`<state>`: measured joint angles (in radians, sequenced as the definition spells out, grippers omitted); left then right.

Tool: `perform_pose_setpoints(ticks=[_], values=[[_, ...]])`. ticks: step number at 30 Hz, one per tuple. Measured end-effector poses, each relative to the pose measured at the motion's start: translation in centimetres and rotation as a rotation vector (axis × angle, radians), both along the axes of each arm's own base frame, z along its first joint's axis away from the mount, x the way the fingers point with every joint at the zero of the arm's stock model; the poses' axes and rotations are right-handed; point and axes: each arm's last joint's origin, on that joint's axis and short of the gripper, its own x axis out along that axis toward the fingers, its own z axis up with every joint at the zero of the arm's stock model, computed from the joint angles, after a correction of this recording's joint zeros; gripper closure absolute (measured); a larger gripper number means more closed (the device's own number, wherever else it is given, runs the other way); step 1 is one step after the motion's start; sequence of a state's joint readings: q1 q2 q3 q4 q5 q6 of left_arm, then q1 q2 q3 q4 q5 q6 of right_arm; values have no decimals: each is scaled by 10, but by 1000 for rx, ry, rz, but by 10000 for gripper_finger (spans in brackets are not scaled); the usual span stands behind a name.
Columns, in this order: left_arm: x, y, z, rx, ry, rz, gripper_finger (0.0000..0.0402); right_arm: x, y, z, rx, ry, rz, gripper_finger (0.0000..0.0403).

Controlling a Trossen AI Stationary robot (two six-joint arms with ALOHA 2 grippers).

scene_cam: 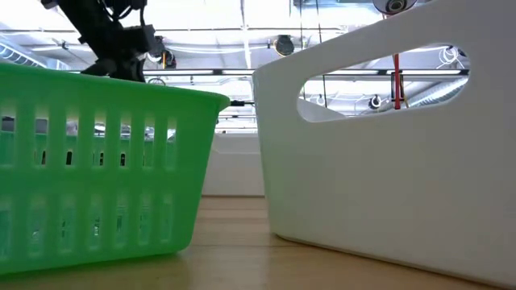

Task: Stack baskets by color
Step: Stack the middle right green bin on top of the top green bin

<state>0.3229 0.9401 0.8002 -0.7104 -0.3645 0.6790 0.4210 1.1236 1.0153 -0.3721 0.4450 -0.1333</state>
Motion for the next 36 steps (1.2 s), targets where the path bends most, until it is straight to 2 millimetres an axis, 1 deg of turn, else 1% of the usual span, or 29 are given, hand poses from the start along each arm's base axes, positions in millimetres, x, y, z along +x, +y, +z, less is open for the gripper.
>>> perform_pose_setpoints(ticks=[4,7,9,14,18,22,26,36], values=[[-1,5,-2,12,12,13,394,0,0,0,-1,0,0,222],[-1,8,-4,30,21,-3,384,0,0,0,-1,0,1,222],[-2,9,-8,36,42,-28,382,0,0,0,-1,0,1,222],[-1,14,-21,48,40,-72,394,0,0,0,-1,0,1,222],[-2,20,-33,46,11,-52,381,0,0,0,-1,0,1,222],[-7,24,-44,37,36,-35,376,0,0,0,-7,1,4,222],[-7,25,-47,35,15,-35,374,0,0,0,-8,1,5,222],[-12,28,-60,21,37,-6,372,0,0,0,-8,1,5,222]])
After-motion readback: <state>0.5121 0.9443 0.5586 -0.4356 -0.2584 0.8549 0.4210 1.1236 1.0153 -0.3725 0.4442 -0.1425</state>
